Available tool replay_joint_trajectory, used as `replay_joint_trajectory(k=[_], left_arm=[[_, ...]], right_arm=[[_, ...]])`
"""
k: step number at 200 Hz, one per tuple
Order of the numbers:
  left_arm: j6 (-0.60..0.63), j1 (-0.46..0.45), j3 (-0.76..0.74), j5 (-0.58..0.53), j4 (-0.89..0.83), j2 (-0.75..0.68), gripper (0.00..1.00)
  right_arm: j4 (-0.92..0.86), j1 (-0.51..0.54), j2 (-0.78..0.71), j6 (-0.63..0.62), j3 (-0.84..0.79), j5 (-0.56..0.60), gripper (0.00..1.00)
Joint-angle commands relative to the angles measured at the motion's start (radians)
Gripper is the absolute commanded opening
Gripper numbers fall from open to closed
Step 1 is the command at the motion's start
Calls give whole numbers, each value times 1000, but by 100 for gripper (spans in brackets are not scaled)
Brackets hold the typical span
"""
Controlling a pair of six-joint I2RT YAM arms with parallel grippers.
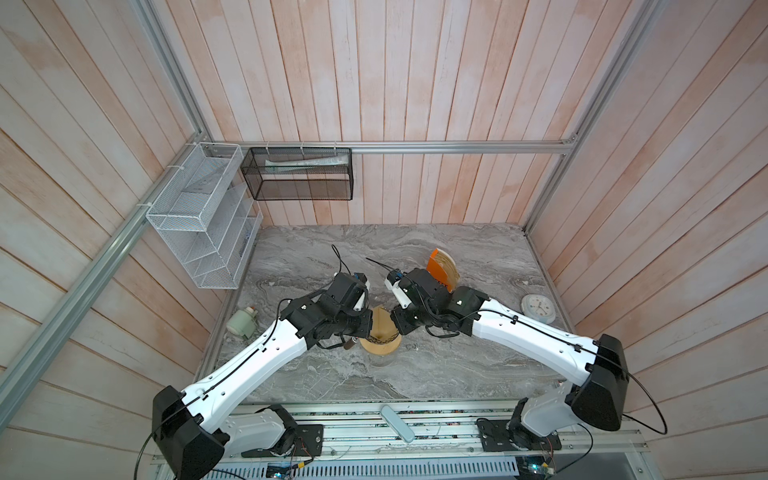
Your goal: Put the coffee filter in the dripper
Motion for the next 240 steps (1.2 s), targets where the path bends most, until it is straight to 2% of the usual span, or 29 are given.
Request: replay_joint_trajectory(k=[1,157,210,240], left_arm=[[-5,5,-19,2,19,-25,21],[-8,5,-49,4,36,-21,21],[-8,5,-14,-1,26,-30,21],[-8,4,-1,2,27,-32,21]], right_arm=[[6,-7,14,-8,-13,-13,13],[13,-7,20,-5,-27,-31,12],[-9,-7,3,-4,28,-37,12],[-25,-4,-36,9,47,-38,26]])
